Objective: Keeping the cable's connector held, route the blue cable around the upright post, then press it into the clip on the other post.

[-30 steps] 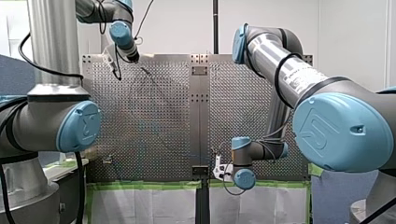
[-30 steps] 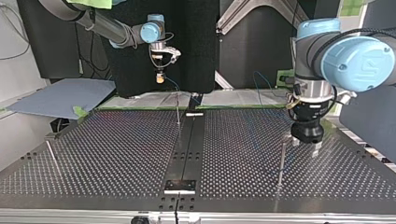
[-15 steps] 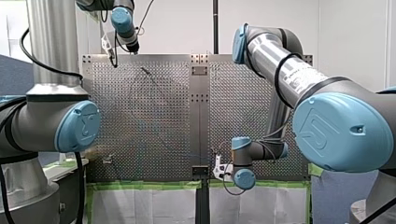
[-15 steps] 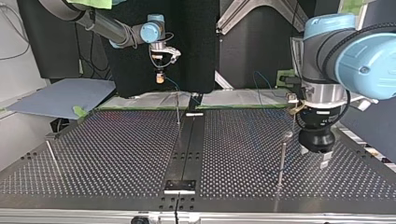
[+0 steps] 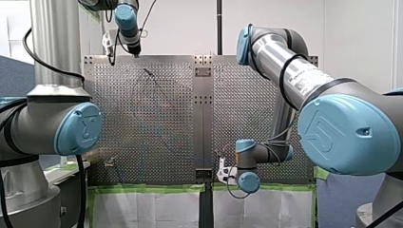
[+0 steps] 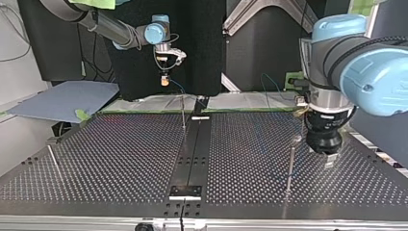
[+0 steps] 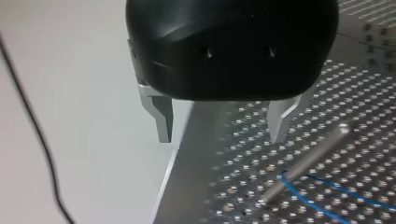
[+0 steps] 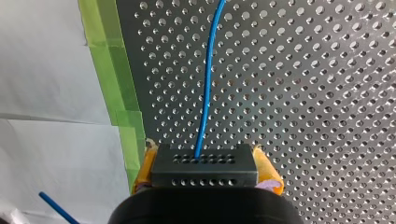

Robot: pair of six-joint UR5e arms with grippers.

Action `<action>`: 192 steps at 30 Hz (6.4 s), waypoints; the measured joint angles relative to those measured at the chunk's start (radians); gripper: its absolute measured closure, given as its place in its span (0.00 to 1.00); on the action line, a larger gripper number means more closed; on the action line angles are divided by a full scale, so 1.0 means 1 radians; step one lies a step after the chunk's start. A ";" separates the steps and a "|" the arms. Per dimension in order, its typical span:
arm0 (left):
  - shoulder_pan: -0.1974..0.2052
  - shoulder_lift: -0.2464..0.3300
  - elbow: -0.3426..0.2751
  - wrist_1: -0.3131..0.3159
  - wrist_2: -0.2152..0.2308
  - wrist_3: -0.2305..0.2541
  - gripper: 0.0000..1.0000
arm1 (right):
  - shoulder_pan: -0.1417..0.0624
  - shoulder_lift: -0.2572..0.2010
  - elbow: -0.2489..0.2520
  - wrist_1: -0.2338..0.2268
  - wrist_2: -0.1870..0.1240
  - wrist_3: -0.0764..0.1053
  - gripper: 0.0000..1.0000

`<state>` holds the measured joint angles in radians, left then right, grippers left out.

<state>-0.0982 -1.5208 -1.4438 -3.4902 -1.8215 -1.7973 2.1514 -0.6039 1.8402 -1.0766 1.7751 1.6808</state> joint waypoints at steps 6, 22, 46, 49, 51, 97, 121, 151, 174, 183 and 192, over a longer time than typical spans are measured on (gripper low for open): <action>-0.011 -0.005 0.000 -0.051 -0.025 0.052 0.00 | 0.000 0.000 0.000 0.001 0.000 -0.002 1.00; -0.034 -0.005 0.000 -0.193 -0.019 0.190 0.00 | 0.001 0.000 0.000 0.003 0.000 -0.003 1.00; -0.063 -0.004 0.000 -0.201 -0.027 0.116 0.00 | 0.000 0.000 0.000 0.004 0.000 -0.003 1.00; -0.064 -0.004 0.000 -0.201 -0.043 0.105 0.00 | 0.000 0.000 0.000 0.004 0.000 -0.003 1.00; -0.064 -0.004 0.000 -0.202 -0.057 0.101 0.00 | 0.000 0.000 0.000 0.004 0.000 -0.003 1.00; -0.146 -0.081 0.000 -0.119 -0.142 0.273 0.00 | 0.003 0.000 0.000 -0.001 0.000 0.005 1.00; -0.269 -0.220 0.001 0.083 -0.185 0.455 0.00 | 0.000 0.000 -0.001 -0.003 -0.005 0.005 1.00; -0.266 -0.365 0.071 0.343 -0.317 0.576 0.00 | 0.003 0.000 -0.001 -0.003 -0.009 0.005 1.00; -0.237 -0.471 0.073 0.415 -0.391 0.704 0.00 | 0.005 0.000 -0.001 -0.003 -0.015 0.005 1.00; -0.220 -0.480 0.073 0.421 -0.400 0.720 0.00 | 0.006 0.000 -0.001 -0.003 -0.015 0.005 1.00; -0.217 -0.516 0.073 0.427 -0.416 0.743 0.00 | 0.006 0.000 -0.001 -0.003 -0.015 0.005 1.00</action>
<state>-0.3148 -2.0366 -1.3710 -3.0632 -2.2377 -1.0546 2.1576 -0.6037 1.8388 -1.0791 1.7596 1.6861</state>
